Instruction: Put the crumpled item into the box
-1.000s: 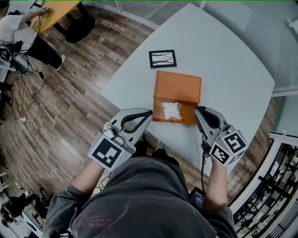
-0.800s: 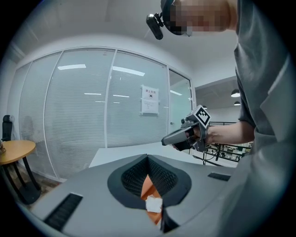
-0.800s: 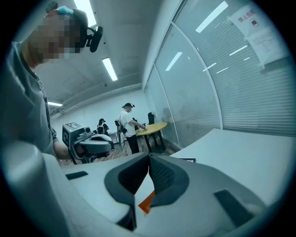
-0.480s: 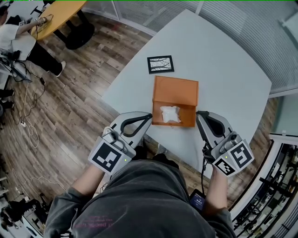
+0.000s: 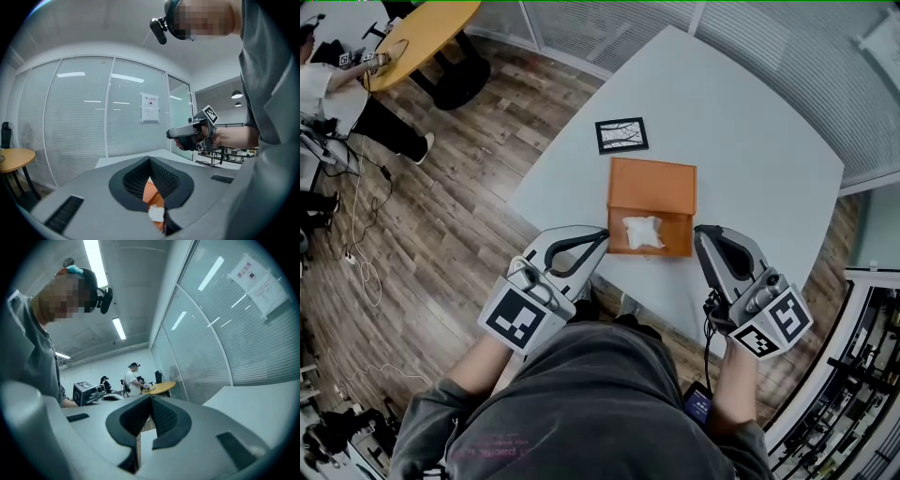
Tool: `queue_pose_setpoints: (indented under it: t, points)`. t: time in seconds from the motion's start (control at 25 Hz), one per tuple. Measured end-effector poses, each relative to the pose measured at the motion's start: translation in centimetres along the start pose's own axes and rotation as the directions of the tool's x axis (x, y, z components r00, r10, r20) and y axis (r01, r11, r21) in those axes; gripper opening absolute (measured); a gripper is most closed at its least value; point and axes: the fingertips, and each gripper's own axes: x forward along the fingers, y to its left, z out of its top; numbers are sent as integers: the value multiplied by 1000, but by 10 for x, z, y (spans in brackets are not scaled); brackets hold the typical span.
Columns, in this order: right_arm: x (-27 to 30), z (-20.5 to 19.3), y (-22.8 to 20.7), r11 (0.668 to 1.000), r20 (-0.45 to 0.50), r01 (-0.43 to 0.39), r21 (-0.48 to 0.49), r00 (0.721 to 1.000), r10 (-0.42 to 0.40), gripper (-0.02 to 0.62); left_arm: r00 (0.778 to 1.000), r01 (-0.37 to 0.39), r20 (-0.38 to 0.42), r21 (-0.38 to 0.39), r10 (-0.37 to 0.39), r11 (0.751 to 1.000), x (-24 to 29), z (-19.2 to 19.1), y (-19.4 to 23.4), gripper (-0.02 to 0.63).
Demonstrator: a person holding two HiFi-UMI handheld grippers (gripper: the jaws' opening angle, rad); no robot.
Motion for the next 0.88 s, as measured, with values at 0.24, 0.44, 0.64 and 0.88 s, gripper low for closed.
queue_pose_setpoints:
  t: [0.24,0.44,0.64,0.88]
  points:
    - [-1,-2,4,1000,-3,-19,22,1000,19,2,1000,5,-3,4,-5,1000,6,1,-4,12]
    - [-3,-2,6,999,8,-10,49,1000,9,2,1000,13,-4,3,-13,1000,5,3,-8,12]
    - [-5,-7,-2,999,2,1,54,1000,-1,2,1000,17,-12,4,-17,1000,11,-1,-8,12]
    - [1,-14,-7,998,-10,11,68,1000,-10,2,1000,17,-7,-3,-17,1000,13,-4,-5,12]
